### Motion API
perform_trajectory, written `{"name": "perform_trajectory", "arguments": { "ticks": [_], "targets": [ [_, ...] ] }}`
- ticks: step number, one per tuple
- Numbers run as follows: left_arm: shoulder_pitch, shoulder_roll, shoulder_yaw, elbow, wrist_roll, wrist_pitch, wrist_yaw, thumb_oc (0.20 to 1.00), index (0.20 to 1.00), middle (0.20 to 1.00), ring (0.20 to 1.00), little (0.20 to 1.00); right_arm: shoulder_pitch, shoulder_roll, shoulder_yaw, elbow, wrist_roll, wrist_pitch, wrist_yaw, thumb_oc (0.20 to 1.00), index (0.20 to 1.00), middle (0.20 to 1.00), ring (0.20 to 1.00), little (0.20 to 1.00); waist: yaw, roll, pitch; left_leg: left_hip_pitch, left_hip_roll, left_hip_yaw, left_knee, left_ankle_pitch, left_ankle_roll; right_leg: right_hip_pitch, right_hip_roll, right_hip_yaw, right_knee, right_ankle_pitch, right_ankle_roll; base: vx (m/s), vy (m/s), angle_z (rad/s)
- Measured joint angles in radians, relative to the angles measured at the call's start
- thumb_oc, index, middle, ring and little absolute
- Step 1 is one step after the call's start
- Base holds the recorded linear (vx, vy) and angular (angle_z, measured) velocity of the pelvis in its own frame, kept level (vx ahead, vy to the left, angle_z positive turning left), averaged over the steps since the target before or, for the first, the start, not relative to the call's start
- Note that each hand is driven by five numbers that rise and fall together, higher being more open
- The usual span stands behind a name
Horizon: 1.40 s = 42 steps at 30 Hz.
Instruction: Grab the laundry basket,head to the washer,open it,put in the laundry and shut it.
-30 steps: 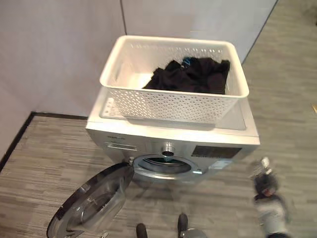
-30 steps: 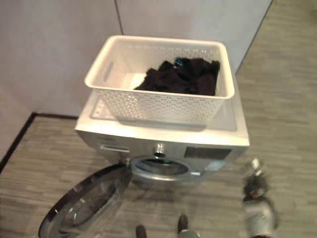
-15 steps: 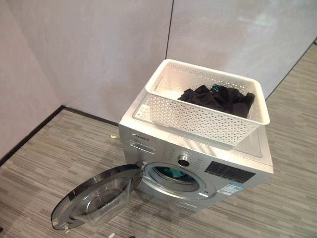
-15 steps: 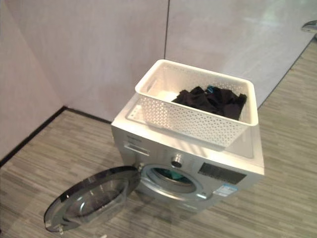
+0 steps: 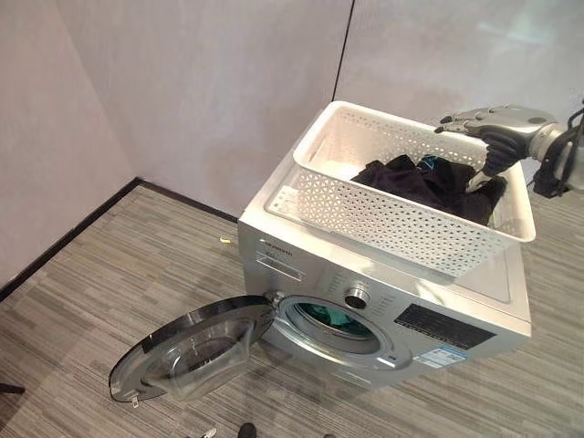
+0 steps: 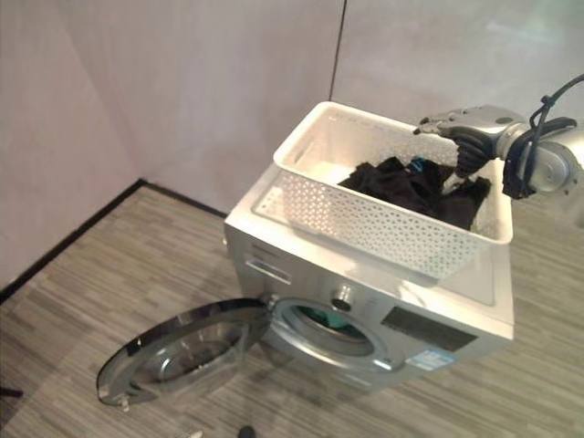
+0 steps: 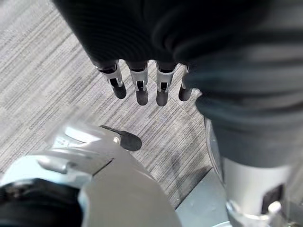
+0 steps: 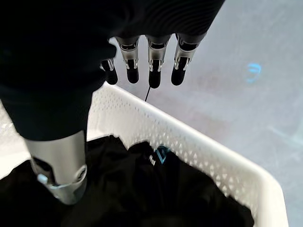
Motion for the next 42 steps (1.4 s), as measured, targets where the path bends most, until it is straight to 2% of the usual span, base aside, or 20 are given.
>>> {"name": "perform_trajectory", "arguments": {
  "ticks": [7,10,13,18,23,27,29,33,36,41,42],
  "targets": [
    [-0.006,-0.004,0.029,0.002,0.028,0.0,-0.03,1.0,1.0,1.0,1.0,1.0,-0.007,-0.045,0.082,-0.071,-0.061,-0.011,0.028,1.0,1.0,1.0,1.0,1.0,-0.003,-0.014,0.024,-0.02,0.004,-0.028,0.0,0.007,-0.003,-0.006,0.004,-0.022,0.0,-0.001,0.0,-0.02,-0.012,0.09],
    [-0.01,0.001,0.028,0.002,0.031,0.0,-0.035,1.0,1.0,1.0,1.0,1.0,-0.012,-0.069,0.083,-0.072,-0.069,-0.011,0.04,1.0,1.0,1.0,1.0,1.0,-0.002,-0.015,0.031,-0.06,0.001,-0.044,0.003,0.017,-0.004,-0.039,0.003,-0.036,0.0,0.003,-0.004,-0.03,-0.001,0.15],
    [-0.021,0.008,0.027,0.002,0.037,0.002,-0.035,1.0,1.0,1.0,1.0,1.0,-0.072,-0.079,0.14,-0.068,-0.07,-0.01,0.043,1.0,1.0,1.0,1.0,1.0,0.002,-0.008,0.054,-0.104,-0.002,-0.051,0.009,0.026,-0.002,-0.077,0.0,-0.042,0.0,0.013,-0.012,-0.02,0.004,0.07],
    [-0.074,0.019,0.019,0.002,0.035,0.006,-0.033,1.0,1.0,1.0,1.0,1.0,-0.32,-0.079,0.36,-0.031,-0.1,-0.007,0.041,1.0,1.0,1.0,1.0,1.0,0.002,0.004,0.092,-0.162,-0.004,-0.05,0.018,0.033,-0.001,-0.133,-0.002,-0.04,0.0,0.026,-0.016,-0.01,0.004,-0.01],
    [-0.149,0.033,0.008,0.0,0.016,0.005,-0.025,1.0,1.0,1.0,1.0,1.0,-0.363,-0.08,0.363,-0.028,-0.129,0.001,0.041,1.0,1.0,1.0,1.0,1.0,-0.003,-0.017,0.12,-0.198,-0.004,-0.041,0.018,0.036,-0.003,-0.175,-0.001,-0.027,0.0,0.031,-0.02,0.01,0.004,-0.05],
    [-0.184,0.092,-0.024,0.0,-0.022,0.006,-0.019,1.0,1.0,1.0,1.0,1.0,-0.37,-0.033,0.36,-0.033,-0.174,0.016,0.045,1.0,1.0,1.0,1.0,1.0,-0.028,-0.062,0.144,-0.226,0.001,-0.018,0.018,0.036,-0.003,-0.22,0.003,0.009,0.0,0.04,-0.026,0.01,-0.002,-0.26],
    [-0.209,0.108,-0.024,0.001,-0.028,0.006,-0.005,1.0,1.0,1.0,1.0,1.0,-0.37,-0.015,0.363,-0.032,-0.237,0.021,0.049,1.0,1.0,1.0,1.0,1.0,-0.025,-0.075,0.152,-0.227,0.001,0.001,0.018,0.036,-0.003,-0.228,0.001,0.024,0.0,0.043,-0.026,0.01,-0.008,-0.16],
    [-0.233,0.109,-0.024,-0.004,-0.062,0.004,0.007,1.0,1.0,1.0,1.0,1.0,-0.38,0.006,0.362,-0.047,-0.267,0.041,0.063,1.0,1.0,1.0,1.0,1.0,-0.023,-0.075,0.152,-0.226,-0.001,0.003,0.018,0.036,-0.003,-0.229,0.0,0.028,0.0,0.043,-0.026,0.0,-0.001,-0.01],
    [-0.23,0.095,-0.063,-0.006,-0.092,0.005,0.009,1.0,1.0,1.0,1.0,1.0,-0.343,0.006,0.356,-0.035,-0.268,0.047,0.07,1.0,1.0,1.0,1.0,1.0,-0.014,-0.062,0.161,-0.226,-0.001,0.003,0.018,0.036,-0.003,-0.23,-0.001,0.035,0.0,0.043,-0.026,0.01,-0.013,0.0],
    [-0.225,0.085,-0.093,-0.016,-0.092,0.006,0.009,1.0,1.0,1.0,1.0,1.0,-0.255,0.016,0.276,0.023,-0.292,0.073,0.073,1.0,1.0,1.0,1.0,1.0,0.01,-0.047,0.159,-0.226,0.002,0.002,0.019,0.036,-0.003,-0.229,0.002,0.037,0.0,0.046,-0.026,0.0,-0.006,0.0],
    [-0.224,0.086,-0.093,-0.016,-0.092,0.006,0.009,1.0,1.0,1.0,1.0,1.0,-0.255,0.017,0.274,0.024,-0.305,0.072,0.083,0.915,0.915,0.915,0.915,0.915,0.011,-0.044,0.158,-0.226,0.002,0.003,0.02,0.036,-0.003,-0.229,0.001,0.037,0.0,0.046,-0.026,0.0,0.0,0.0]
  ]
}}
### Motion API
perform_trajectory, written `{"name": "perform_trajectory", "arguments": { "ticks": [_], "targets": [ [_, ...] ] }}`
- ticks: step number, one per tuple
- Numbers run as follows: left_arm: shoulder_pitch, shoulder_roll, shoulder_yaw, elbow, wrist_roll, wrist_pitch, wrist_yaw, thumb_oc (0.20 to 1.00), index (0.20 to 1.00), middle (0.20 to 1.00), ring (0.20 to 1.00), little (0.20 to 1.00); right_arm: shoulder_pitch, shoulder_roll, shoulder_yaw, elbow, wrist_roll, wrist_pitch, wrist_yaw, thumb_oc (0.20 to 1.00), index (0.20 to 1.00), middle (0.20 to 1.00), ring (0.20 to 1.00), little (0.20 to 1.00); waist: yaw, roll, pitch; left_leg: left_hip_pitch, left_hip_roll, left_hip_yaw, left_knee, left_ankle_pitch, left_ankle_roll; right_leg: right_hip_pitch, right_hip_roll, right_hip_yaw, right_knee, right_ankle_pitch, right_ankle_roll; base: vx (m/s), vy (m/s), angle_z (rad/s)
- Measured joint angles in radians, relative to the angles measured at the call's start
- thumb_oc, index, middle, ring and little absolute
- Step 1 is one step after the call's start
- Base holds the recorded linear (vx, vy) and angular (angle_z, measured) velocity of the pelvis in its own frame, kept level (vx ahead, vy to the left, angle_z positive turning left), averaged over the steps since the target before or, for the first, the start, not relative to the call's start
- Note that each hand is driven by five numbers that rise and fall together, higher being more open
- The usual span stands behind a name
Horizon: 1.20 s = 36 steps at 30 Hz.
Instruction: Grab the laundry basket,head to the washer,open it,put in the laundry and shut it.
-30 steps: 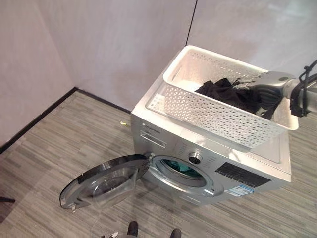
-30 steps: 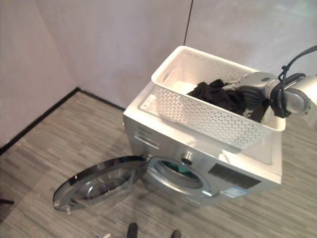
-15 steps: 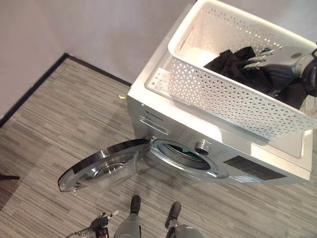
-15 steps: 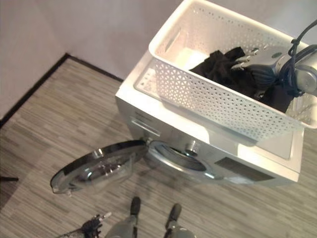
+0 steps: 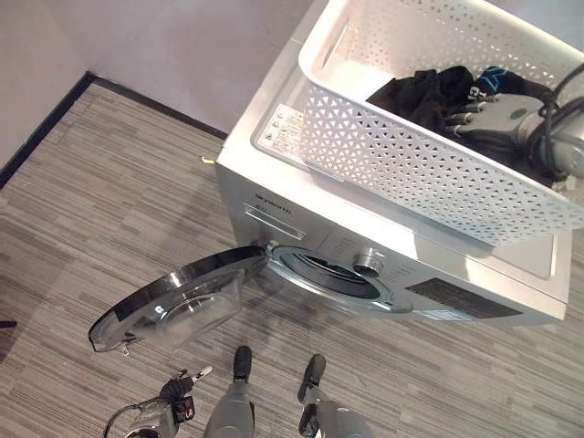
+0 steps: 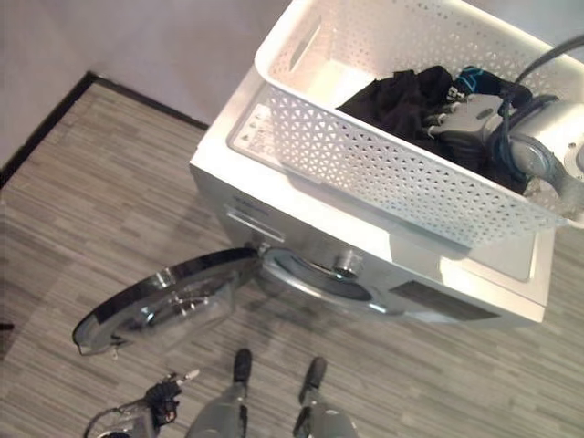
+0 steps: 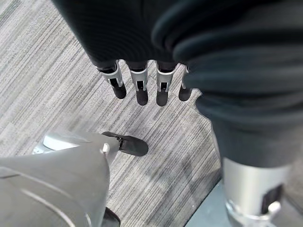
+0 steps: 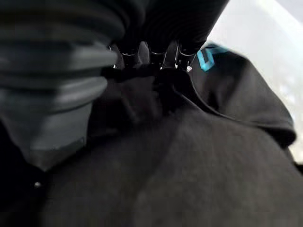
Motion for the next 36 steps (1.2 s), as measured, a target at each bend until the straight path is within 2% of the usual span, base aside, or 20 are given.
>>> {"name": "perform_trajectory", "arguments": {
  "ticks": [1,3,4,8,11,14,18,22,23,25,27,28,30,32,34,36],
  "targets": [
    [0.0,-0.001,0.0,-0.002,0.0,-0.001,0.002,1.0,1.0,1.0,1.0,1.0,0.017,0.017,-0.007,0.031,0.0,0.001,0.001,0.2,0.2,0.2,0.2,0.2,0.003,0.002,-0.001,0.0,0.0,0.0,0.001,0.0,0.0,0.0,0.0,0.0,0.0,0.001,0.0,0.0,0.0,0.0],
    [0.0,-0.007,0.0,-0.001,0.0,0.0,0.006,1.0,1.0,1.0,1.0,1.0,0.014,0.033,-0.018,0.065,-0.001,0.006,0.001,0.2,0.2,0.2,0.2,0.2,0.006,0.009,-0.003,0.0,-0.001,0.0,0.001,0.001,0.001,0.0,-0.002,0.002,0.0,0.005,-0.001,0.0,0.0,0.0],
    [0.001,-0.018,0.0,0.0,0.0,-0.001,0.006,1.0,1.0,1.0,1.0,1.0,0.015,0.074,-0.029,0.142,0.0,0.007,-0.002,0.2,0.2,0.2,0.2,0.2,0.009,0.023,-0.014,0.0,-0.003,0.0,0.001,0.002,0.003,0.0,-0.003,0.003,0.0,0.006,0.0,0.0,0.0,0.0],
    [0.015,-0.069,0.002,-0.001,0.0,-0.006,0.007,1.0,1.0,1.0,1.0,1.0,0.023,0.109,-0.044,0.216,0.001,0.011,-0.032,0.2,0.2,0.2,0.2,0.2,0.025,0.071,-0.04,0.001,-0.008,0.0,0.0,0.004,0.005,0.001,-0.007,0.002,0.0,0.008,0.002,0.0,0.0,0.0],
    [0.036,-0.073,0.001,-0.001,0.0,-0.007,0.008,1.0,1.0,1.0,1.0,1.0,0.077,0.108,-0.093,0.22,0.001,0.012,-0.046,0.2,0.2,0.2,0.2,0.2,0.019,0.078,-0.045,0.003,-0.001,-0.002,0.001,0.005,0.004,0.005,0.0,0.001,0.0,0.01,-0.002,0.03,-0.026,0.0],
    [0.038,-0.074,0.001,-0.004,0.001,-0.008,0.008,1.0,1.0,1.0,1.0,1.0,0.213,0.102,-0.244,0.238,0.005,0.012,-0.064,0.2,0.2,0.2,0.2,0.2,0.019,0.079,-0.046,0.031,-0.001,-0.032,0.001,0.007,0.002,0.049,0.001,-0.019,0.0,0.006,-0.002,0.05,-0.033,0.24],
    [0.042,-0.072,0.006,-0.007,0.002,-0.01,0.017,1.0,1.0,1.0,1.0,1.0,0.295,0.104,-0.316,0.261,0.053,0.014,-0.068,0.2,0.2,0.2,0.2,0.2,0.026,0.081,-0.051,0.072,-0.005,-0.056,-0.002,0.007,0.001,0.101,-0.003,-0.02,0.0,-0.009,0.007,0.02,-0.016,0.21],
    [0.063,-0.073,0.021,-0.006,0.003,-0.009,0.026,1.0,1.0,1.0,1.0,1.0,0.327,0.139,-0.479,0.337,0.213,0.032,-0.097,0.2,0.2,0.2,0.2,0.2,0.025,0.089,-0.058,0.083,-0.006,-0.059,-0.001,0.011,0.003,0.115,-0.003,-0.021,0.0,-0.007,0.006,0.01,-0.004,0.01],
    [0.075,-0.073,0.032,-0.007,0.003,-0.009,0.028,1.0,1.0,1.0,1.0,1.0,0.33,0.178,-0.585,0.392,0.282,0.072,-0.133,0.2,0.2,0.2,0.2,0.2,0.025,0.095,-0.068,0.093,-0.006,-0.061,-0.001,0.011,0.003,0.127,-0.003,-0.023,0.0,-0.008,0.006,-0.01,-0.005,0.04],
    [0.086,-0.074,0.03,-0.006,0.003,-0.008,0.028,1.0,1.0,1.0,1.0,1.0,0.33,0.2,-0.669,0.424,0.372,0.109,-0.167,0.2,0.2,0.2,0.2,0.2,0.026,0.099,-0.078,0.097,-0.006,-0.067,-0.001,0.011,0.003,0.135,-0.001,-0.03,0.0,-0.008,0.006,-0.02,-0.005,0.09],
    [0.096,-0.073,0.03,-0.015,0.003,-0.008,0.029,1.0,1.0,1.0,1.0,1.0,0.329,0.205,-0.704,0.437,0.438,0.135,-0.198,0.2,0.2,0.2,0.2,0.2,0.025,0.103,-0.082,0.112,-0.006,-0.083,-0.001,0.012,0.003,0.156,-0.002,-0.046,0.0,-0.011,0.006,-0.01,0.003,0.17],
    [0.104,-0.077,0.027,-0.026,0.003,-0.008,0.029,1.0,1.0,1.0,1.0,1.0,0.326,0.248,-0.79,0.476,0.507,0.16,-0.226,0.2,0.2,0.2,0.2,0.2,0.028,0.105,-0.094,0.126,-0.006,-0.087,-0.001,0.012,0.003,0.172,-0.002,-0.05,0.0,-0.013,0.005,-0.01,-0.002,0.17],
    [0.105,-0.076,0.004,-0.033,0.003,-0.008,0.031,1.0,1.0,1.0,1.0,1.0,0.325,0.276,-0.814,0.493,0.555,0.168,-0.264,0.2,0.2,0.2,0.2,0.2,0.027,0.105,-0.115,0.126,-0.007,-0.093,-0.001,0.012,0.003,0.176,-0.002,-0.057,0.0,-0.018,0.006,-0.04,0.001,0.13],
    [0.105,-0.083,-0.049,-0.071,0.003,-0.008,0.041,1.0,1.0,1.0,1.0,1.0,0.322,0.351,-0.909,0.546,0.674,0.177,-0.327,0.2,0.2,0.2,0.2,0.2,0.029,0.11,-0.13,0.138,-0.008,-0.11,-0.002,0.016,0.001,0.195,-0.002,-0.074,0.0,-0.019,0.005,-0.04,0.009,0.17],
    [0.099,-0.089,-0.06,-0.102,0.002,-0.007,0.047,1.0,1.0,1.0,1.0,1.0,0.304,0.397,-0.923,0.574,0.765,0.176,-0.359,0.2,0.2,0.2,0.2,0.2,0.035,0.11,-0.137,0.145,-0.007,-0.11,-0.002,0.017,0.001,0.203,0.0,-0.075,0.0,-0.02,0.004,-0.01,0.002,0.04],
    [0.107,-0.089,-0.092,-0.173,0.001,-0.009,0.051,1.0,1.0,1.0,1.0,1.0,0.252,0.447,-0.927,0.696,0.896,0.166,-0.375,0.2,0.2,0.2,0.2,0.2,0.047,0.111,-0.14,0.159,-0.006,-0.112,-0.001,0.017,0.0,0.219,0.0,-0.078,0.0,-0.021,0.005,-0.03,-0.002,0.07]
  ]
}}
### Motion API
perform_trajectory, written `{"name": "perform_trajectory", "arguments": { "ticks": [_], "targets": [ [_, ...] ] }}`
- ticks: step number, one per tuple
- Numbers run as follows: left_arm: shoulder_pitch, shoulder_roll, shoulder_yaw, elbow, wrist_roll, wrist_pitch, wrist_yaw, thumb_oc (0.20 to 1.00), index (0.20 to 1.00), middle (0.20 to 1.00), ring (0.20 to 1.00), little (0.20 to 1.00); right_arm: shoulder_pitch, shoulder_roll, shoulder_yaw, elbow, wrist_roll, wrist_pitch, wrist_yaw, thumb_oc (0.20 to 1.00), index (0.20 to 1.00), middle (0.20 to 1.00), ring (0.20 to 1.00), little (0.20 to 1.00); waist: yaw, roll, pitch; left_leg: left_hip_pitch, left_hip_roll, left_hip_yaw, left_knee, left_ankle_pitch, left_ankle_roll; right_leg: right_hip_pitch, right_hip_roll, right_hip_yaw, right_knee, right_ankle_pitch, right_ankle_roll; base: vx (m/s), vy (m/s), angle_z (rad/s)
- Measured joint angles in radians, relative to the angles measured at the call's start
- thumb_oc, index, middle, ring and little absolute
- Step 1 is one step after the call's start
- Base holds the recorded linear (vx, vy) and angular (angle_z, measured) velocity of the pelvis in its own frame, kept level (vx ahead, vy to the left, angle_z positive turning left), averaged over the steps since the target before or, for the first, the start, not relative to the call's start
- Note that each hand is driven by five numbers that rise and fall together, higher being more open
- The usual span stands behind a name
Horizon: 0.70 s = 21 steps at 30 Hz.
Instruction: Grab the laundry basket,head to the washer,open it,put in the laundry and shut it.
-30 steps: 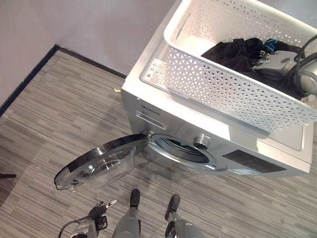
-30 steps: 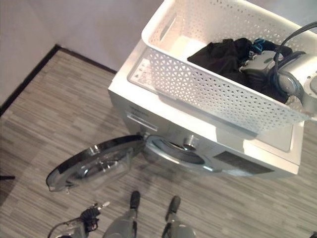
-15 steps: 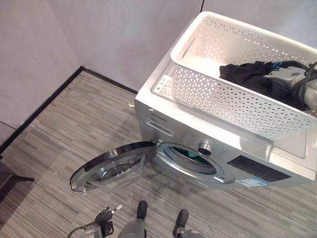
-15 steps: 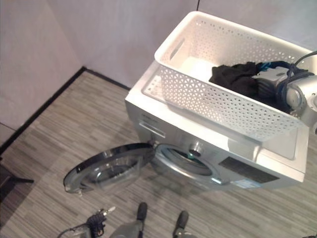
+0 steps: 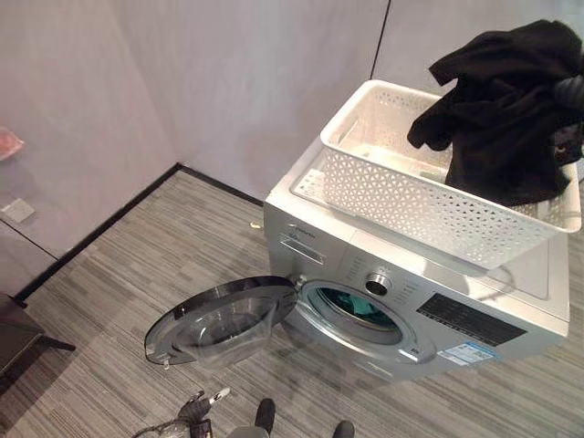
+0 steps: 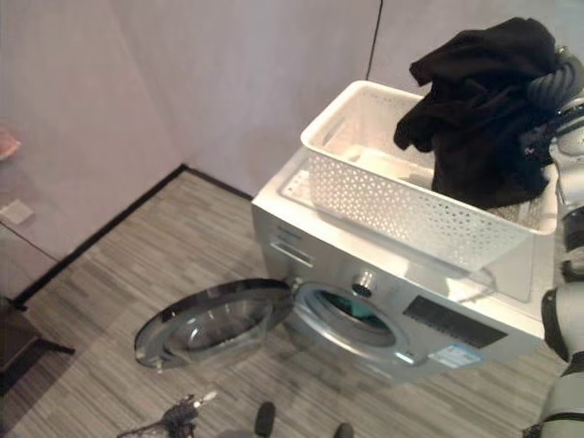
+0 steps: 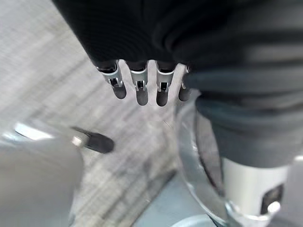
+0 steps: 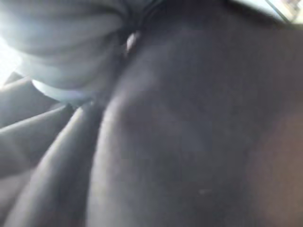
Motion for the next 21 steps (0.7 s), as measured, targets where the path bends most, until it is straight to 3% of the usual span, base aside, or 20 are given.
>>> {"name": "perform_trajectory", "arguments": {
  "ticks": [5,7,13,16,21],
  "targets": [
    [0.073,0.031,-0.054,-0.266,-0.047,0.004,0.023,1.0,1.0,1.0,1.0,1.0,-0.068,0.069,-0.016,0.04,0.266,-0.001,-0.046,0.2,0.2,0.2,0.2,0.2,0.008,0.006,-0.021,0.002,-0.003,-0.026,-0.002,0.005,-0.001,0.014,0.0,-0.023,0.0,-0.005,0.001,-0.02,-0.013,0.12],
    [0.153,0.101,-0.095,-0.551,-0.086,0.002,0.012,1.0,1.0,1.0,1.0,1.0,-0.105,0.087,-0.016,0.019,0.35,-0.013,-0.062,0.2,0.2,0.2,0.2,0.2,0.032,0.007,-0.022,0.024,-0.001,-0.034,-0.003,0.007,-0.002,0.039,0.002,-0.034,0.0,-0.01,0.002,-0.03,0.003,0.19],
    [0.243,0.266,-0.105,-0.878,-0.197,0.029,-0.017,1.0,1.0,1.0,1.0,1.0,-0.193,0.169,-0.011,-0.069,0.46,-0.076,-0.105,0.2,0.2,0.2,0.2,0.2,0.05,0.029,-0.04,0.041,-0.003,-0.051,-0.014,0.007,-0.003,0.059,0.001,-0.05,0.0,-0.019,0.007,-0.01,0.0,0.08],
    [0.263,0.323,-0.103,-0.985,-0.276,0.03,-0.035,1.0,1.0,1.0,1.0,1.0,-0.264,0.212,-0.002,-0.058,0.512,-0.114,-0.123,0.2,0.2,0.2,0.2,0.2,0.058,0.03,-0.041,0.052,-0.005,-0.052,-0.015,0.007,-0.003,0.07,-0.001,-0.05,0.0,-0.02,0.009,0.0,0.0,0.0],
    [0.242,0.349,-0.093,-1.1,-0.377,0.031,-0.046,1.0,1.0,1.0,1.0,1.0,-0.35,0.284,0.012,-0.076,0.583,-0.157,-0.147,0.2,0.2,0.2,0.2,0.2,0.054,0.015,-0.051,0.057,-0.003,-0.052,-0.015,0.007,-0.004,0.076,0.0,-0.05,0.0,-0.023,0.008,0.0,0.0,0.0]
  ]
}}
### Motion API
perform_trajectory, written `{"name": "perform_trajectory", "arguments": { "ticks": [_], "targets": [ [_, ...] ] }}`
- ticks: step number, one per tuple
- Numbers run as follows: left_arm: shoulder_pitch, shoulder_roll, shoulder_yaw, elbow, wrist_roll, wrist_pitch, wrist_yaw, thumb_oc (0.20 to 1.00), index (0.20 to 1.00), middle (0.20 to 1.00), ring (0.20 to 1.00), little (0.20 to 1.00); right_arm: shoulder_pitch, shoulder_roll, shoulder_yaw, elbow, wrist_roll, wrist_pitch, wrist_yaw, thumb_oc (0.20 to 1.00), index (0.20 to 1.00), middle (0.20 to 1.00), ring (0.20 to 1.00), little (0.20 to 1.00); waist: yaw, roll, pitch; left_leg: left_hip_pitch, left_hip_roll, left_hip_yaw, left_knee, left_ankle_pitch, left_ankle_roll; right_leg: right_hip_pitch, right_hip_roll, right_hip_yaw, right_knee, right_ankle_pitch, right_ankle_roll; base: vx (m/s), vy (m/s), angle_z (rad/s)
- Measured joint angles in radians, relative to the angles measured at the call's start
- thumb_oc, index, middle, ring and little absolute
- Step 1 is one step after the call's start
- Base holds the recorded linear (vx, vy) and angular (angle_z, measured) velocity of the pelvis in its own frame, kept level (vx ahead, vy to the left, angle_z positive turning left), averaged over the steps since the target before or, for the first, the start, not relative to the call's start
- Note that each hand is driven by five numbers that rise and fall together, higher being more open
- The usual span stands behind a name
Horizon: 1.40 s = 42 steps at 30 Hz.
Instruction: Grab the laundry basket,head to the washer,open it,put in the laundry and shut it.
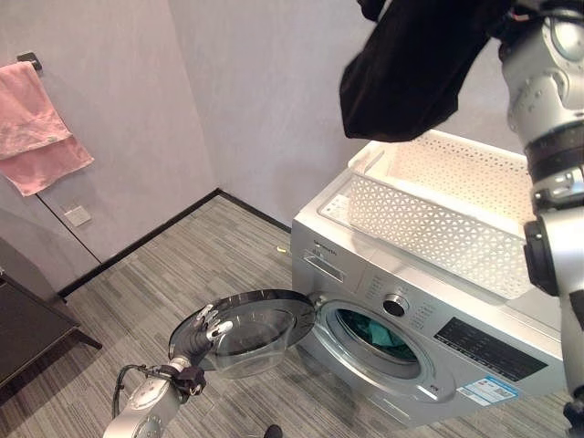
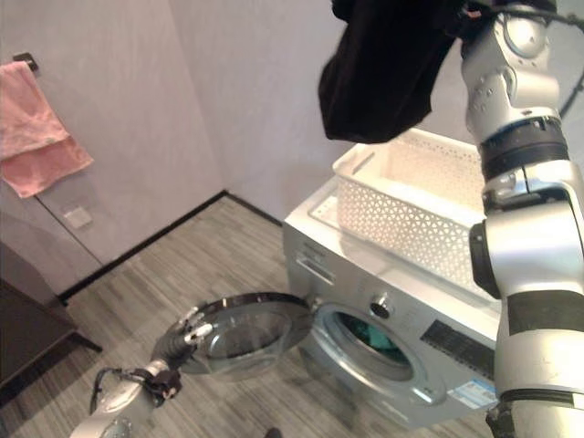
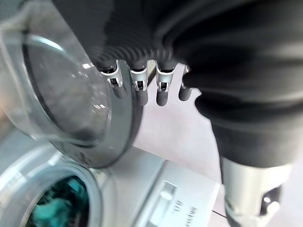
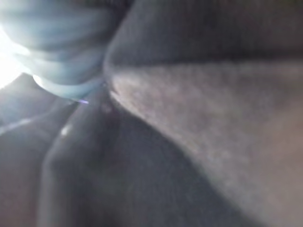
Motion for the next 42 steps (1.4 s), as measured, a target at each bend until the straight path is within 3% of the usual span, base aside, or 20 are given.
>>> {"name": "perform_trajectory", "arguments": {
  "ticks": [6,11,13,16,18,20,23,25,28,33,34,35,37,41,42],
  "targets": [
    [-0.068,0.026,0.0,-0.108,-0.056,-0.021,-0.001,1.0,1.0,1.0,1.0,1.0,0.0,0.047,0.034,-0.145,0.031,-0.047,-0.002,0.2,0.2,0.2,0.2,0.2,-0.007,-0.021,-0.015,0.006,0.0,0.005,-0.001,-0.001,0.0,0.003,0.0,0.005,0.0,-0.001,-0.001,-0.01,0.008,-0.02],
    [-0.068,0.034,-0.006,-0.058,-0.032,-0.029,0.001,1.0,1.0,1.0,1.0,1.0,0.095,0.141,0.031,-0.454,0.055,-0.094,-0.005,0.2,0.2,0.2,0.2,0.2,-0.042,-0.023,-0.016,0.02,0.002,0.032,-0.001,-0.003,0.002,0.001,0.0,0.034,0.0,0.001,-0.002,-0.03,0.017,-0.16],
    [-0.042,0.012,-0.008,-0.026,-0.012,-0.029,0.008,1.0,1.0,1.0,1.0,1.0,0.242,0.179,0.018,-0.7,0.054,-0.115,-0.001,0.2,0.2,0.2,0.2,0.2,-0.059,-0.027,-0.019,0.025,0.003,0.049,-0.001,-0.006,0.004,0.0,0.0,0.046,0.0,0.001,-0.001,-0.04,0.021,-0.22],
    [0.044,-0.037,-0.027,0.05,0.014,-0.014,0.024,1.0,1.0,1.0,1.0,1.0,0.671,0.247,0.009,-1.159,0.041,-0.123,0.035,0.2,0.2,0.2,0.2,0.2,-0.067,-0.027,-0.019,0.03,0.003,0.084,-0.002,-0.016,0.007,-0.014,-0.003,0.089,0.0,0.009,-0.001,-0.06,0.018,-0.34],
    [0.06,-0.073,-0.058,0.165,0.058,0.021,0.036,1.0,1.0,1.0,1.0,1.0,0.947,0.282,0.012,-1.265,0.044,-0.125,0.047,0.2,0.2,0.2,0.2,0.2,-0.082,-0.017,-0.01,0.032,-0.001,0.089,-0.002,-0.023,0.008,-0.015,-0.009,0.096,0.0,0.012,0.001,-0.04,0.012,-0.19],
    [0.086,-0.095,-0.065,0.194,0.102,0.034,0.038,1.0,1.0,1.0,1.0,1.0,1.01,0.276,0.015,-1.264,0.052,-0.111,0.049,0.2,0.2,0.2,0.2,0.2,-0.091,0.015,0.019,0.027,-0.001,0.117,-0.003,-0.023,0.008,-0.037,-0.009,0.128,0.0,0.02,0.003,-0.06,0.024,-0.34],
    [0.12,-0.156,-0.063,0.283,0.171,0.04,0.039,1.0,1.0,1.0,1.0,1.0,1.306,0.378,0.01,-1.4,0.06,-0.108,0.09,0.2,0.2,0.2,0.2,0.2,-0.091,0.037,0.038,0.025,0.003,0.138,-0.003,-0.024,0.01,-0.05,-0.006,0.15,0.0,0.026,0.007,-0.02,0.019,-0.23],
    [0.128,-0.175,-0.074,0.32,0.195,0.06,0.038,1.0,1.0,1.0,1.0,1.0,1.32,0.335,0.033,-1.382,0.089,-0.098,0.091,0.2,0.2,0.2,0.2,0.2,-0.116,0.049,0.057,0.016,0.003,0.138,-0.003,-0.023,0.01,-0.053,-0.006,0.15,0.0,0.031,0.004,-0.05,0.022,-0.04],
    [0.11,-0.185,-0.067,0.413,0.27,0.043,0.034,1.0,1.0,1.0,1.0,1.0,1.426,0.325,0.033,-1.413,0.13,-0.102,0.136,0.2,0.2,0.2,0.2,0.2,-0.105,0.038,0.083,-0.009,0.011,0.141,-0.002,-0.02,0.005,-0.086,0.002,0.155,0.0,0.032,0.001,-0.05,0.005,-0.05],
    [0.048,-0.202,-0.076,0.546,0.345,0.032,0.04,1.0,1.0,1.0,1.0,1.0,1.467,0.312,0.1,-1.359,0.218,-0.085,0.18,0.2,0.2,0.2,0.2,0.2,-0.108,0.028,0.2,-0.101,0.012,0.16,0.038,-0.01,0.012,-0.178,-0.002,0.17,0.024,0.042,-0.005,-0.1,0.017,-0.07],
    [0.048,-0.202,-0.076,0.546,0.345,0.032,0.04,1.0,1.0,1.0,1.0,1.0,1.467,0.312,0.1,-1.359,0.218,-0.085,0.18,0.2,0.2,0.2,0.2,0.2,-0.108,0.028,0.2,-0.101,0.012,0.16,0.038,-0.01,0.012,-0.178,-0.002,0.17,0.024,0.042,-0.005,-0.14,0.033,0.03],
    [-0.005,-0.207,-0.087,0.574,0.381,0.019,0.041,1.0,1.0,1.0,1.0,1.0,1.468,0.313,0.137,-1.312,0.247,-0.08,0.187,0.2,0.2,0.2,0.2,0.2,-0.108,0.031,0.27,-0.175,0.012,0.159,0.097,-0.021,0.009,-0.244,-0.008,0.17,0.076,0.035,-0.016,-0.11,0.038,0.06],
    [-0.052,-0.22,-0.084,0.6,0.385,0.009,0.048,1.0,1.0,1.0,1.0,1.0,1.474,0.308,0.165,-1.284,0.256,-0.067,0.195,0.2,0.2,0.2,0.2,0.2,-0.1,0.036,0.333,-0.203,0.011,0.158,0.122,-0.021,0.01,-0.276,-0.016,0.17,0.11,0.031,-0.021,-0.09,0.054,0.05],
    [-0.072,-0.22,-0.076,0.607,0.386,-0.009,0.069,1.0,1.0,1.0,1.0,1.0,1.495,0.298,0.18,-1.244,0.291,-0.05,0.21,0.2,0.2,0.2,0.2,0.2,-0.099,0.038,0.378,-0.241,0.007,0.162,0.162,-0.042,0.018,-0.335,-0.03,0.175,0.196,-0.01,-0.024,-0.06,0.061,0.0],
    [-0.077,-0.212,-0.072,0.603,0.38,-0.028,0.081,1.0,1.0,1.0,1.0,1.0,1.507,0.297,0.163,-1.216,0.291,-0.05,0.239,0.2,0.2,0.2,0.2,0.2,-0.101,0.031,0.388,-0.314,0.001,0.164,0.247,-0.079,0.026,-0.42,-0.055,0.191,0.305,-0.058,-0.025,-0.04,0.061,-0.02]
  ]
}}
